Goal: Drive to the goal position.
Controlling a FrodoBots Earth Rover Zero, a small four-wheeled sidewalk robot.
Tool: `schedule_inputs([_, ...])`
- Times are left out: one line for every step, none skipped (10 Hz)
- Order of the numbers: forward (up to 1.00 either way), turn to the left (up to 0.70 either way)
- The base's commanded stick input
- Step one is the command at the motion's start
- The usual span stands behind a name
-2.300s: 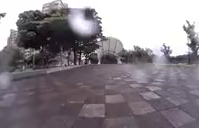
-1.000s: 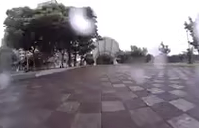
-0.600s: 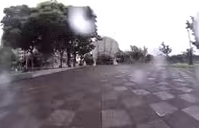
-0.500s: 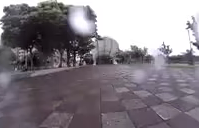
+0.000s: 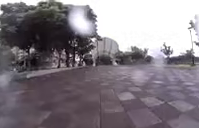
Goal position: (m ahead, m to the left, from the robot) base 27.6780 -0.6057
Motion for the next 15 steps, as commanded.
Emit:
schedule_inputs([0.81, 0.00])
schedule_inputs([0.81, 0.00])
schedule_inputs([0.81, 0.00])
schedule_inputs([0.81, 0.00])
schedule_inputs([0.81, 0.00])
schedule_inputs([0.81, 0.00])
schedule_inputs([0.81, 0.00])
schedule_inputs([0.81, 0.00])
schedule_inputs([0.81, 0.00])
schedule_inputs([0.81, 0.00])
schedule_inputs([0.81, 0.00])
schedule_inputs([0.81, 0.00])
schedule_inputs([0.81, 0.00])
schedule_inputs([0.81, 0.00])
schedule_inputs([0.81, 0.00])
